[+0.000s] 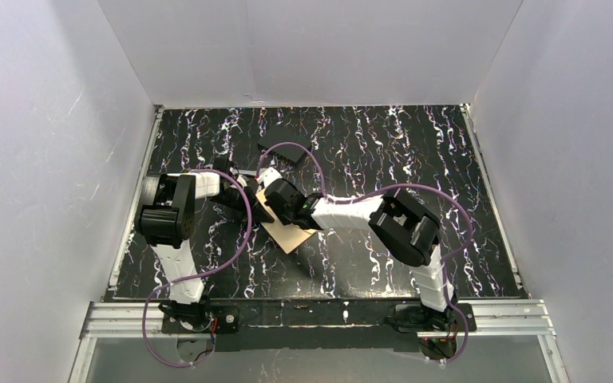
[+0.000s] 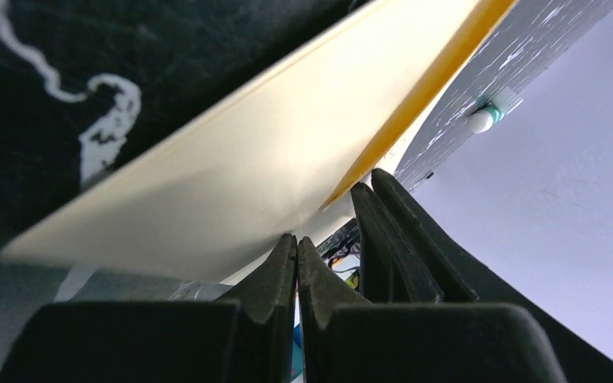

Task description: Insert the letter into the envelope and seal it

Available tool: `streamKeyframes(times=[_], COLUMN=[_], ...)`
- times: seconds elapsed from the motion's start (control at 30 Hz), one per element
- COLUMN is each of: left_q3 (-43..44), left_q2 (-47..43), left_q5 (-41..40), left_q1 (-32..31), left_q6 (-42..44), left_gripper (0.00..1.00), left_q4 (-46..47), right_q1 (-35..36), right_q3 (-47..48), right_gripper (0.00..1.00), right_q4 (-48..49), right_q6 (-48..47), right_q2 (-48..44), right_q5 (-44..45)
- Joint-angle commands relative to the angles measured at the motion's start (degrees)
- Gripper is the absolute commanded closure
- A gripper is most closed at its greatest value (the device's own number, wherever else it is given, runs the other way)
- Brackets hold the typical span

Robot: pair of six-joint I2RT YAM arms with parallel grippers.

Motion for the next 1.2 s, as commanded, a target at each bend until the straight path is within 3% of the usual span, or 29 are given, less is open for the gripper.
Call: streamKeyframes(times=[0.0,0.23,0.4,0.6,1.17], left_q3=[-2.7,-1.9,-2.4,-4.0,-3.2], left_q2=[0.7,1.8,1.3,0.1,0.1], left_q5=[-2.7,-3.4,-5.1,-9.2,-12.4], left_q1=[-0.1,-0.1,0.4,1.5,2.9], left_q6=[4.0,5.5,3.0,-2.4,-3.5], left_gripper=[1.0,1.0,1.0,1.0,1.0], left_q4=[-2.6,-2.3,-0.6,1.1,0.2], right_q1=[0.5,-0.3,-0.3,-0.3,-1.0], right_q3=[-1.1,1.5,1.7,-2.9,-12.2], right_gripper=[0.8,0.82,0.84,0.86,0.85], right_q4=[-2.7,-2.6,-4.9,-8.8,-12.4], right_q6=[1.4,3.9,0.9,-5.5,-10.4], right_q2=[5.3,4.6,4.1,2.1,-6.0], right_q5=[-5.8,-12.3,-14.3,-13.9,-17.6])
